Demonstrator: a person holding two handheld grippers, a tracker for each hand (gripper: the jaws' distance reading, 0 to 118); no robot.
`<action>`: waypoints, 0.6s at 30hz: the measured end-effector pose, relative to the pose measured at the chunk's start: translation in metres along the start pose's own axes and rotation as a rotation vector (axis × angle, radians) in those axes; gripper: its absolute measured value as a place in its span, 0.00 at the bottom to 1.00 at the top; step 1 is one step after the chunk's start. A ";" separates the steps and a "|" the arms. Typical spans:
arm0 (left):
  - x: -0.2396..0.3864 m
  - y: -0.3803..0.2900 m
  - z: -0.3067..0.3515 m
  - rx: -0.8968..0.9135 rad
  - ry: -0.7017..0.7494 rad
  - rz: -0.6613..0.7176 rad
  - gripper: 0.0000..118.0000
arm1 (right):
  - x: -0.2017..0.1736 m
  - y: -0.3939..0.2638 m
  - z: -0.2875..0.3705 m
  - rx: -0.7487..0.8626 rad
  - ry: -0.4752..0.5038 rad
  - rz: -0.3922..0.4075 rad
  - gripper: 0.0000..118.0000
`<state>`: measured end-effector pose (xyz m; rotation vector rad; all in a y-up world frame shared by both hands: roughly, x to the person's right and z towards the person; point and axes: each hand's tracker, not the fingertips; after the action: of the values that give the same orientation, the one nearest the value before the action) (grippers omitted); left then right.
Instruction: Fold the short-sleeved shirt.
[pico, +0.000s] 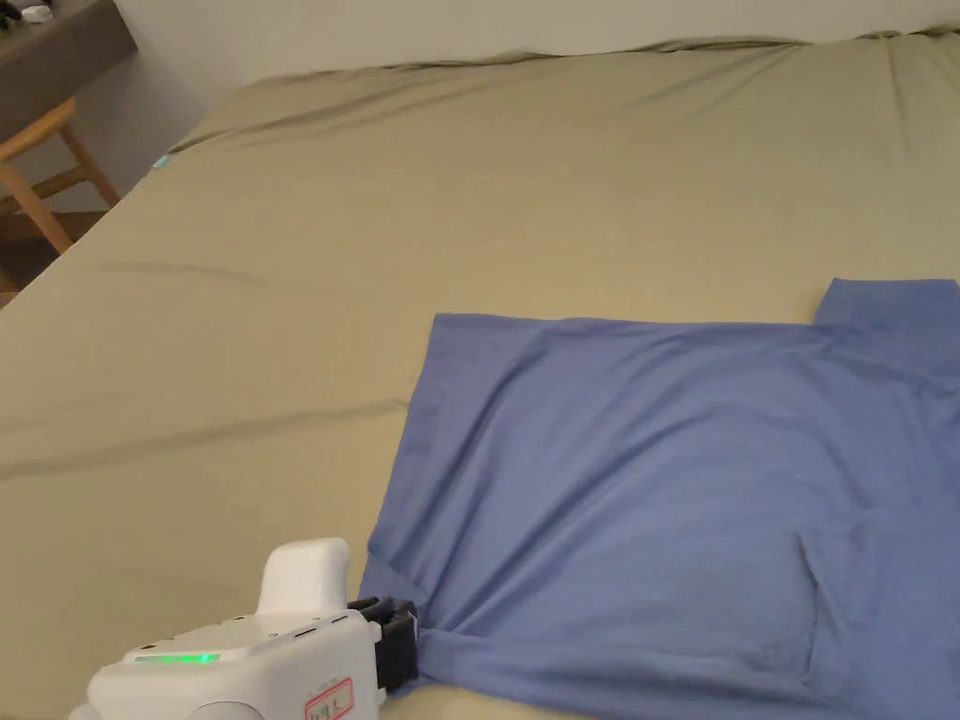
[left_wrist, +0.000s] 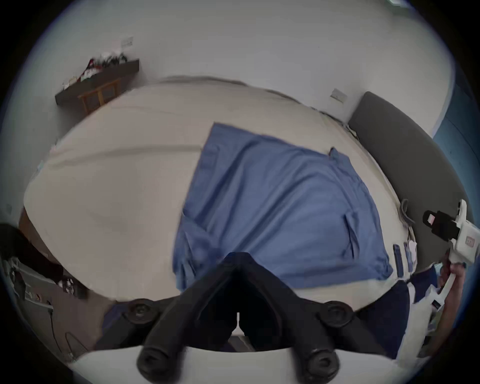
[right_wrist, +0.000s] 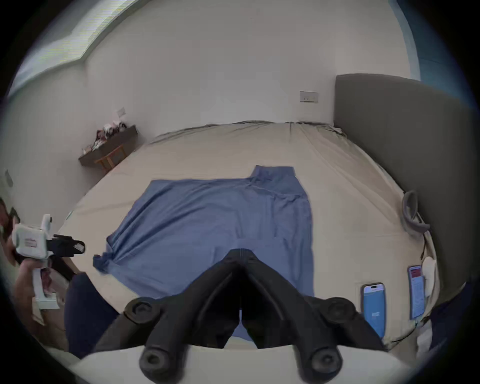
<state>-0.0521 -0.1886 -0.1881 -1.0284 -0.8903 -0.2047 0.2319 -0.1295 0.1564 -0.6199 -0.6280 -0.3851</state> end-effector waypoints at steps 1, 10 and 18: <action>-0.006 -0.003 -0.003 -0.025 -0.018 0.018 0.00 | -0.002 -0.002 -0.005 -0.032 0.065 -0.025 0.02; -0.040 -0.001 -0.081 -0.093 0.195 0.064 1.00 | 0.008 -0.006 -0.005 -0.042 0.053 -0.019 0.02; -0.040 0.010 -0.107 -0.257 0.123 0.097 0.98 | 0.036 -0.015 -0.006 -0.116 -0.050 -0.047 0.02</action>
<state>-0.0142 -0.2799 -0.2469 -1.2804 -0.7124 -0.3032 0.2532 -0.1500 0.1823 -0.7285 -0.6726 -0.4537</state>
